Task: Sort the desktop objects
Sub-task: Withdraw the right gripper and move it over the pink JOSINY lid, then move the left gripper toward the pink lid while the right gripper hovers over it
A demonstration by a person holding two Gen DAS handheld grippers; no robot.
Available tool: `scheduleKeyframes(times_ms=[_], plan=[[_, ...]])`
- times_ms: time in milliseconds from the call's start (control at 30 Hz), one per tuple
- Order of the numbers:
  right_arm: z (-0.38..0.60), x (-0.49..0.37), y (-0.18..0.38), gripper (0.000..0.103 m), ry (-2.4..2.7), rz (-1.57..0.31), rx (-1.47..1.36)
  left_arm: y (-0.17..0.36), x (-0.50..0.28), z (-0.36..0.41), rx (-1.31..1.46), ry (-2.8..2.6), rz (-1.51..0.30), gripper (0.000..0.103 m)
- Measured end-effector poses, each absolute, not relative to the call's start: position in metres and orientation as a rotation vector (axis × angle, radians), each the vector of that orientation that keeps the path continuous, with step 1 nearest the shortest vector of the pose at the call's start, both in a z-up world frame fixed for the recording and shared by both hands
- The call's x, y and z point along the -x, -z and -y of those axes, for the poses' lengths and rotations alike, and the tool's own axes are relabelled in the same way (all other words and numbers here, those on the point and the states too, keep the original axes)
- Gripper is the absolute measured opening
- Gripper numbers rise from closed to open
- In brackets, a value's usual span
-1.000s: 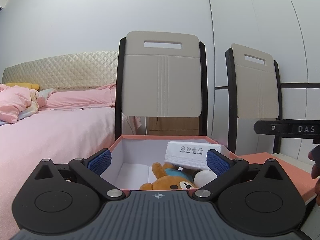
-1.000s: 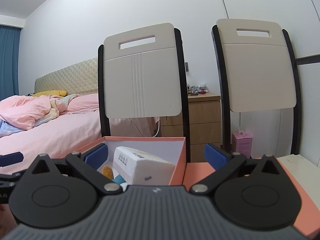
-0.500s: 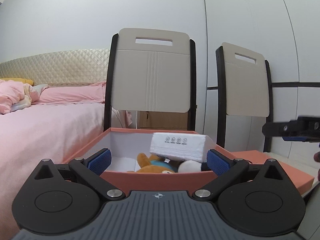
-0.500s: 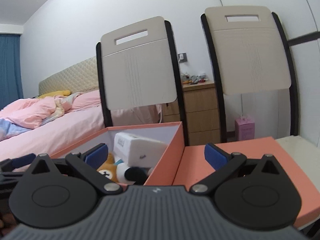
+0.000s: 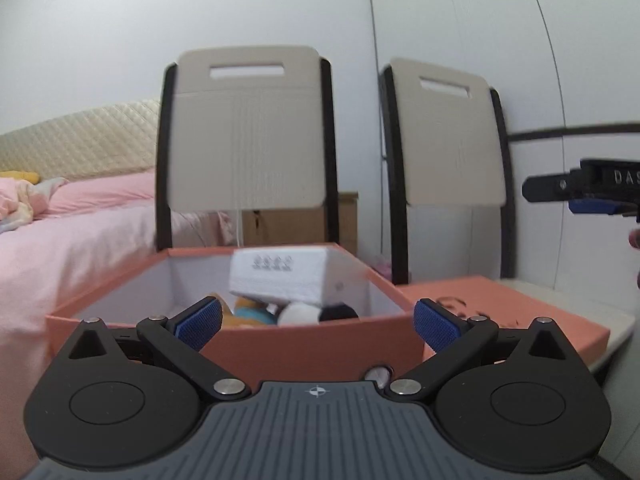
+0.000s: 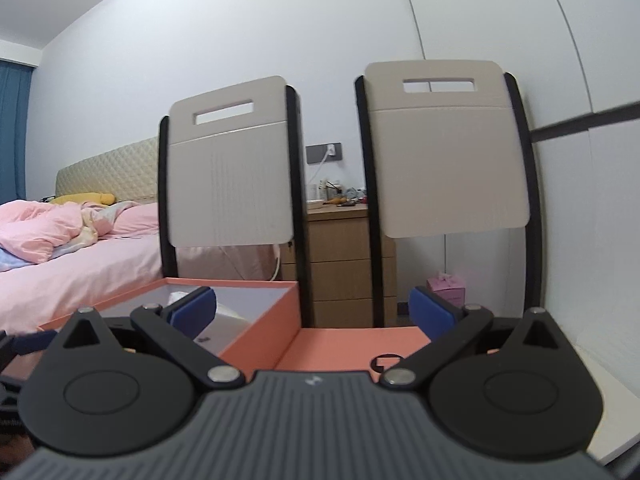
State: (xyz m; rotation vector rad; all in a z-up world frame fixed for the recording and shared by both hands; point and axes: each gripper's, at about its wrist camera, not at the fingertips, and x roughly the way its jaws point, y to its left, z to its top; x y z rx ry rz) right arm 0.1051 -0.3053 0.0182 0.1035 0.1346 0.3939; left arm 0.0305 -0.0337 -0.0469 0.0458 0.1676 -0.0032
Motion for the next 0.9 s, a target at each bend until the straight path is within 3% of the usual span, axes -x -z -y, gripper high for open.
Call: scheduleKeyframes(times_ms=[433, 900], plan=[[0.34, -0.102, 0.0, 0.103, -0.367, -0.194, -0.109, 0.049, -0.032, 0.041, -0.024, 0.025, -0.149, 0.103], [0.365, -0.073, -0.01, 0.103, -0.323, -0.133, -0.126, 0.025, -0.019, 0.047, 0.008, 0.067, -0.094, 0.103]])
